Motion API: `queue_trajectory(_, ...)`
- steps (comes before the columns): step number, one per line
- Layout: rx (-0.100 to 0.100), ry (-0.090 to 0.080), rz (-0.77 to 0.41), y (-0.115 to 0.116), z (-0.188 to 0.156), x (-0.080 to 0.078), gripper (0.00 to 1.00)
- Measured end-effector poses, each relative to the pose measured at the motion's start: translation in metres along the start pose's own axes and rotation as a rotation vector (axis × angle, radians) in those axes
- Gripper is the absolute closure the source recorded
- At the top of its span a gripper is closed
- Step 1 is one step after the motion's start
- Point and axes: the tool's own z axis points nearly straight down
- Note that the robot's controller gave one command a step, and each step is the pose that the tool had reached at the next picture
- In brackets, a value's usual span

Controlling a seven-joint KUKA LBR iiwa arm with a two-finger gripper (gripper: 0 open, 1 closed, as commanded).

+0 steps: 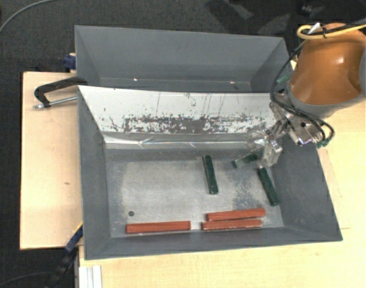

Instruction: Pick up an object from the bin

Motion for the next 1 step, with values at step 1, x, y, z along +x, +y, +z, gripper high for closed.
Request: queue_trajectory(1,0.001,0.001,-0.295,-0.0086,-0.0831,0.0291,1.00)
